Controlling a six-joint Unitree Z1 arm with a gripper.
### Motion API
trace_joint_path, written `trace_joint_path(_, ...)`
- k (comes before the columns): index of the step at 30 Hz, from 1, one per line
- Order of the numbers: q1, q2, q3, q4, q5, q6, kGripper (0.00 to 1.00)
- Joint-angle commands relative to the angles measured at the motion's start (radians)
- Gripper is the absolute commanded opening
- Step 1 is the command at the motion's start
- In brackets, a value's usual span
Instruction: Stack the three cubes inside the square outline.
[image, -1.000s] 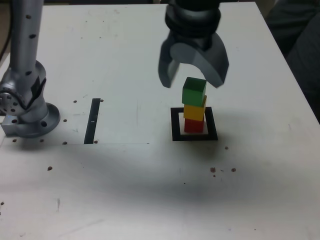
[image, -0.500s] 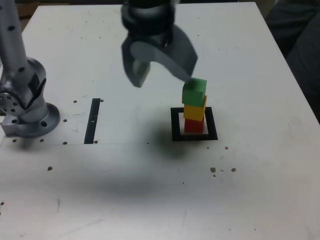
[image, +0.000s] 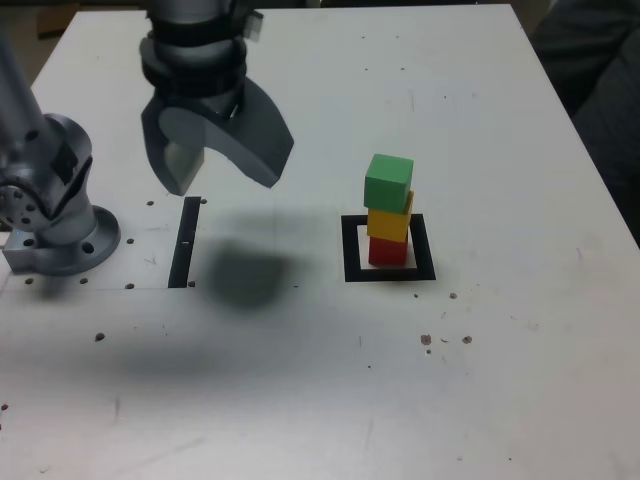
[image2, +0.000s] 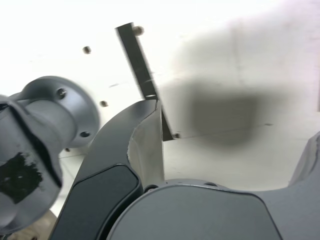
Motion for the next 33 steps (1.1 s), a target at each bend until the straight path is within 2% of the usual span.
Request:
trace_joint_path(1, 0.002, -0.021, 0.034, -0.007, 0.001, -0.026, 1.00)
trace_joint_path(9, 0.002, -0.059, 0.116, -0.050, -0.010, -0.098, 1.00)
trace_joint_path(20, 0.002, -0.071, 0.265, -0.187, -0.046, -0.124, 1.00)
trace_joint_path(33, 0.002, -0.071, 0.284, -0.205, -0.049, -0.133, 1.00)
